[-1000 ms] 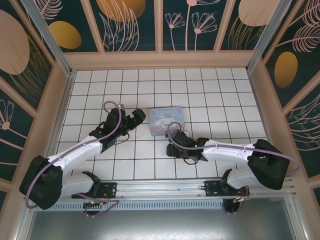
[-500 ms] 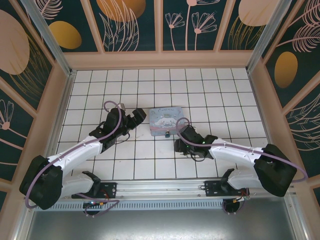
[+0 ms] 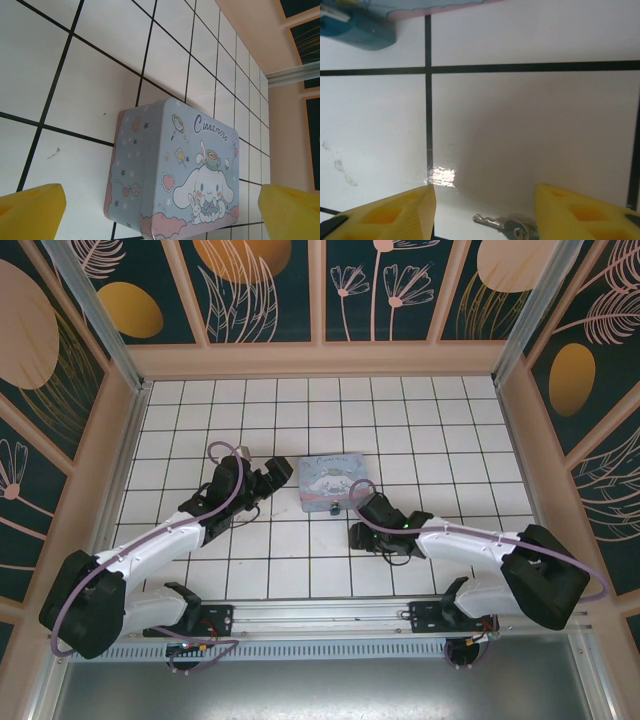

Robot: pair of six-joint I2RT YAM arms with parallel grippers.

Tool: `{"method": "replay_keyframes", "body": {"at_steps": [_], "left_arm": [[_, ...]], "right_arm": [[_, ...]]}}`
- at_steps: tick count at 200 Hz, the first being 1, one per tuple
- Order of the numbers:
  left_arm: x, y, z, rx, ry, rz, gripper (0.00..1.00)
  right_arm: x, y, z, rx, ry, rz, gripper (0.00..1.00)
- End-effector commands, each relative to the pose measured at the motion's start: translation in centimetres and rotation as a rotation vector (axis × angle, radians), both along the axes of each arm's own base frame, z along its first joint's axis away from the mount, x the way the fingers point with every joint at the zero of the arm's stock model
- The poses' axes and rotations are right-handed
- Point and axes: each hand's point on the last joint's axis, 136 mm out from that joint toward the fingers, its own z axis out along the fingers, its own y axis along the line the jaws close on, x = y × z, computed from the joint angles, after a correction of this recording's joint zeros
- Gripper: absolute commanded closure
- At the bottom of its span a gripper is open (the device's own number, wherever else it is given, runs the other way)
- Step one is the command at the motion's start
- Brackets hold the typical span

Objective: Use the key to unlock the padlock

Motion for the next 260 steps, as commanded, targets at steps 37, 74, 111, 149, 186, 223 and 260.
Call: {"method": "replay_keyframes", "body": {"at_steps": [37,74,111,149,186,223,260], "left_arm": [[0.3,-0.3,0.0,-0.024,-0.003,-0.003,0.01],[0.2,-0.2,-0.2,-0.02,-0.002,-0.005,0.01],[0.2,-0.2,-0.1,-0.019,-0.006,-0.007,0.01],[0.2,-0.2,-0.2,-0.017,-0.004,-0.009,0.01],[0.2,-0.3,-0.2,-0.02,-0.004,-0.01,0.01],[0.1,-0.2,0.1,-0.019,-0.011,-0.009,0.01],[0.1,-0.2,0.2,-0.018,-0.011,-0.009,0.01]], "right_arm": [[-3.5,0.8,-2.0,-0.083,0.1,0.071,0.47],[-4.1,1.0,-2.5,-0.125,0.101,0.089,0.47],[-4.5,0.2,-2.6,-0.147,0.104,0.082,0.49],[-5.2,-0.5,-2.5,-0.145,0.119,0.066,0.51],[-5.6,-0.2,-2.4,-0.139,0.124,0.072,0.54],[-5.8,0.0,-2.7,-0.171,0.124,0.09,0.48],[-5.7,-0.5,-2.5,-0.205,0.109,0.091,0.38]]}}
